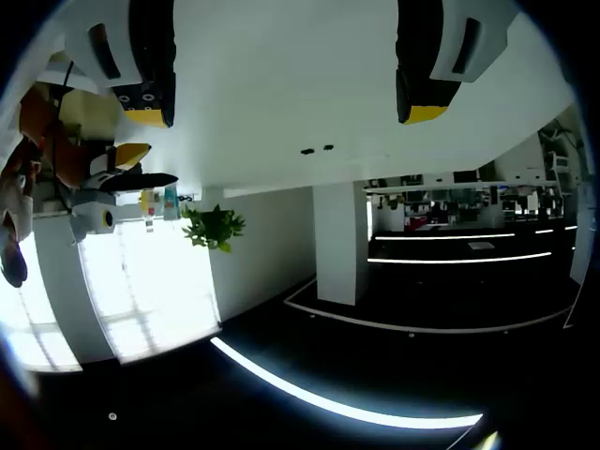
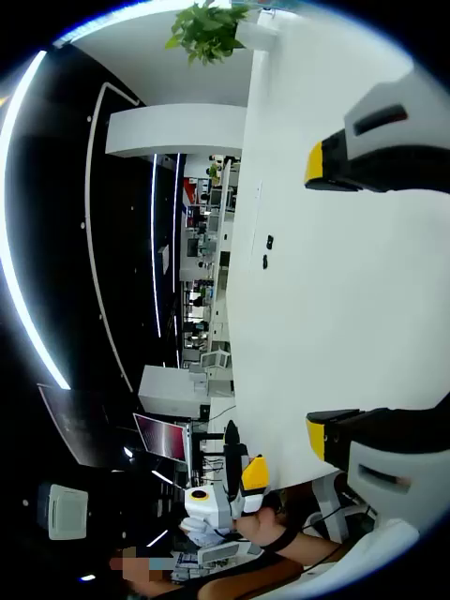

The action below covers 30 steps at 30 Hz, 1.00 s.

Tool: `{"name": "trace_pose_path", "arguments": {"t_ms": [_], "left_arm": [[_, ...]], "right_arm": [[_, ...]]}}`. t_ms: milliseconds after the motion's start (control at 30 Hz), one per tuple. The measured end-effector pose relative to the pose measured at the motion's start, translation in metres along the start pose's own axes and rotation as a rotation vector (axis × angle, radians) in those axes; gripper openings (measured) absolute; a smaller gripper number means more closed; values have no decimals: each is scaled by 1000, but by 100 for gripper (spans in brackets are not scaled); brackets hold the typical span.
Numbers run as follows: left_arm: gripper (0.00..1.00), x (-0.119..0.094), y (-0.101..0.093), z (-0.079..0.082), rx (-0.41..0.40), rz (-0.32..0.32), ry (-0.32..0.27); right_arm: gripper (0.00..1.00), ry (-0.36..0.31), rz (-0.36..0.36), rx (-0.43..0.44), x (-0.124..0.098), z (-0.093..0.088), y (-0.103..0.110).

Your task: Snap the two parts of the plastic buckle together until the buckle closes and remains connected.

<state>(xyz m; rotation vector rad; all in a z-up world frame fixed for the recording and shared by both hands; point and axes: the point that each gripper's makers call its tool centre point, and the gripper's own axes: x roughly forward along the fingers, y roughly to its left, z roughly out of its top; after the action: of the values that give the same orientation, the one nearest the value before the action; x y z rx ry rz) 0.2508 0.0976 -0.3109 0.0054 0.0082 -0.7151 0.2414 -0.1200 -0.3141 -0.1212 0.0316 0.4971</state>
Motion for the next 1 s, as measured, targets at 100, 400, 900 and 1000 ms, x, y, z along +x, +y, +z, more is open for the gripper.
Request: {"name": "trace_pose_path", "arguments": {"t_ms": [100, 400, 900, 1000], "left_arm": [[100, 0, 0, 0, 1, 1, 0], [100, 1, 0, 0, 4, -1, 1], [100, 0, -2, -2, 5, -4, 9], [100, 1, -2, -4, 8, -6, 20]], "right_arm": [[97, -1, -2, 0, 0, 0, -1], [97, -3, -3, 2, -1, 0, -1], [97, 0, 2, 4, 0, -1, 0], [97, -1, 6, 4, 0, 0, 1]]}}
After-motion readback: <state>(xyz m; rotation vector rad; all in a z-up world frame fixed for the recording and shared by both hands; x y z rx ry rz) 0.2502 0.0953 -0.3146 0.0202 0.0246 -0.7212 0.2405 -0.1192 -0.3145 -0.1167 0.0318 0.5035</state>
